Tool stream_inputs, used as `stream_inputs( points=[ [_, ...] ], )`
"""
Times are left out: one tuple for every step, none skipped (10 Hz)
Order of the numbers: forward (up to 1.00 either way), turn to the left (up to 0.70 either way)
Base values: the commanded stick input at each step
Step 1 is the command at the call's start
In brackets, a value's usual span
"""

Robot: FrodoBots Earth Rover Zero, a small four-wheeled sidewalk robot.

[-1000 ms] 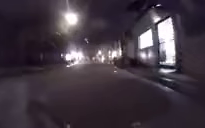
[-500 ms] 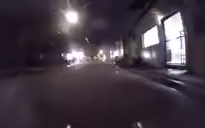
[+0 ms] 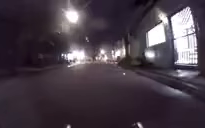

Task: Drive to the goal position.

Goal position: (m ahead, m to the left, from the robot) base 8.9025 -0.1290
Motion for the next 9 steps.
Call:
stream_inputs(
  points=[
    [1.0,0.0],
    [1.0,0.0],
    [1.0,0.0],
    [1.0,0.0],
    [1.0,0.0],
    [1.0,-0.1],
    [1.0,-0.26],
    [1.0,-0.37],
    [1.0,-0.01]
  ],
)
